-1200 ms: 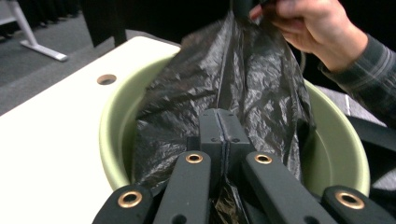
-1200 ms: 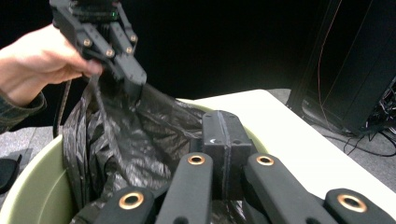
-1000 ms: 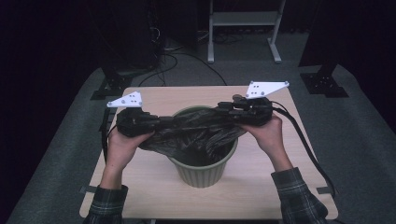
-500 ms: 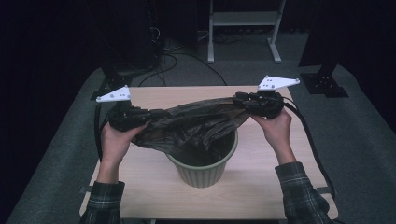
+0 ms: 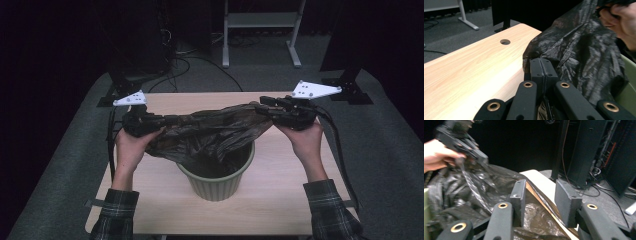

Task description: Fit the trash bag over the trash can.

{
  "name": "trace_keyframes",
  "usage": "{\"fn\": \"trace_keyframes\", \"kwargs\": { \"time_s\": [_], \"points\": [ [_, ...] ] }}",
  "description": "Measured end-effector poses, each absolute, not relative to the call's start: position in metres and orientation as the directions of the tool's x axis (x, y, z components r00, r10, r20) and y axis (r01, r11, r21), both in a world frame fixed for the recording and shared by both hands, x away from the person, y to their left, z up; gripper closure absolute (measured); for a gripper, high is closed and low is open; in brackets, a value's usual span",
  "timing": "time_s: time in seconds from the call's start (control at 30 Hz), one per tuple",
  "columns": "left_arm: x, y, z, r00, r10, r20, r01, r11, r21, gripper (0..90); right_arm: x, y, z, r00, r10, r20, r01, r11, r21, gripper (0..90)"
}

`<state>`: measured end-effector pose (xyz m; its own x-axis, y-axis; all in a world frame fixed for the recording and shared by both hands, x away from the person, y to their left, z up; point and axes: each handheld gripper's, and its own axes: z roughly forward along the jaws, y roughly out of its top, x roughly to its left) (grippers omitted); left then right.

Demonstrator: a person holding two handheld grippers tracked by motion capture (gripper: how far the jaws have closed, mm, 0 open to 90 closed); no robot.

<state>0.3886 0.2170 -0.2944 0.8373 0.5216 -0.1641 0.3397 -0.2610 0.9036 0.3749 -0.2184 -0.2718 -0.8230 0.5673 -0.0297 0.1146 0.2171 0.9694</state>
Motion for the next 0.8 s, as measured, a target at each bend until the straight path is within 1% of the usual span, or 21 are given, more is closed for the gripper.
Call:
{"fn": "trace_keyframes", "kwargs": {
  "time_s": [0.3,0.43,0.63,0.8],
  "points": [
    [0.4,0.209,-0.298,0.808,0.565,-0.165,0.373,-0.274,0.886,89.9,0.358,-0.225,-0.262,-0.829,0.556,-0.065,0.081,0.234,0.969,57.8],
    [0.403,0.207,-0.3,0.801,0.575,-0.166,0.382,-0.278,0.882,89.9,0.349,-0.223,-0.261,-0.847,0.526,-0.079,0.066,0.251,0.966,57.8],
    [0.404,0.205,-0.299,0.799,0.579,-0.164,0.384,-0.28,0.88,90.0,0.341,-0.202,-0.27,-0.894,0.442,-0.075,0.056,0.276,0.96,57.4],
    [0.404,0.205,-0.298,0.8,0.577,-0.164,0.383,-0.281,0.88,89.9,0.345,-0.179,-0.283,-0.915,0.399,-0.068,0.069,0.317,0.946,57.4]
  ]
}}
